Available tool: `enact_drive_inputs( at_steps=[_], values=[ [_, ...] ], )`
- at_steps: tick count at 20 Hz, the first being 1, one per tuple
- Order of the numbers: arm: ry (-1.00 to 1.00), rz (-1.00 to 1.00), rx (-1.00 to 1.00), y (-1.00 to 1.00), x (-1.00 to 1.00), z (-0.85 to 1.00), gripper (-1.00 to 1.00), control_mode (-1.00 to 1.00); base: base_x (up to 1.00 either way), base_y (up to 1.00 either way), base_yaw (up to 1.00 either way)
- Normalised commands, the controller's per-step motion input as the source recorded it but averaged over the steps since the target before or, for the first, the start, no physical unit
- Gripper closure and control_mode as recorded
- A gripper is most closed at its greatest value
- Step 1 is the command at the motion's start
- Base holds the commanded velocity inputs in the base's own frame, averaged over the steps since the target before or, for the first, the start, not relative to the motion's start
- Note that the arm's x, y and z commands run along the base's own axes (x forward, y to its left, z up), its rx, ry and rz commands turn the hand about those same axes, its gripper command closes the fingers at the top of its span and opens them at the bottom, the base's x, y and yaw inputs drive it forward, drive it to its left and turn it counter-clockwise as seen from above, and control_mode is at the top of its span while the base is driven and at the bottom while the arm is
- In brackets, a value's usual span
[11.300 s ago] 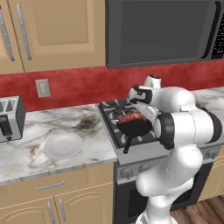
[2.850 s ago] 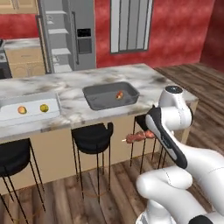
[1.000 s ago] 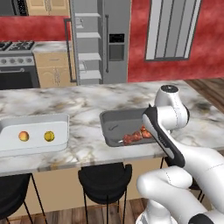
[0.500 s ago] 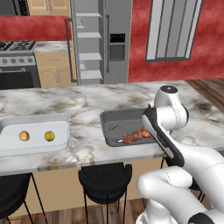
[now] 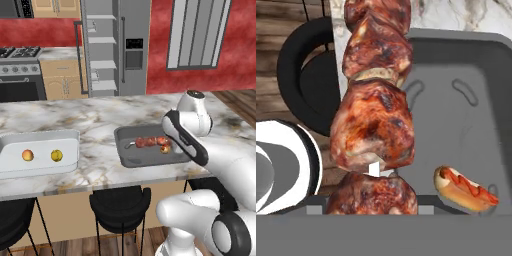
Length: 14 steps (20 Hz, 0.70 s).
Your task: Place the cold items (lemon and mango) from the fridge in one tupperware on the dining counter. Place the warm items (kebab skewer and hot dog) in the stove area in another tupperware.
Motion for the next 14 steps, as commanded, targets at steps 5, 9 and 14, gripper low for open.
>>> enact_drive_inputs(
  at_steps=[5,9,14],
  values=[
    [0.01,-0.10,0.17,-0.07,0.64,-0.07,1.00,-1.00,0.00,0.00,0.00],
    [0.00,-0.06,0.00,0.00,0.56,-0.24,1.00,-1.00,0.00,0.00,0.00],
    [0.00,-0.07,0.00,0.00,0.78,-0.33,1.00,-1.00,0.00,0.00,0.00]
  ],
)
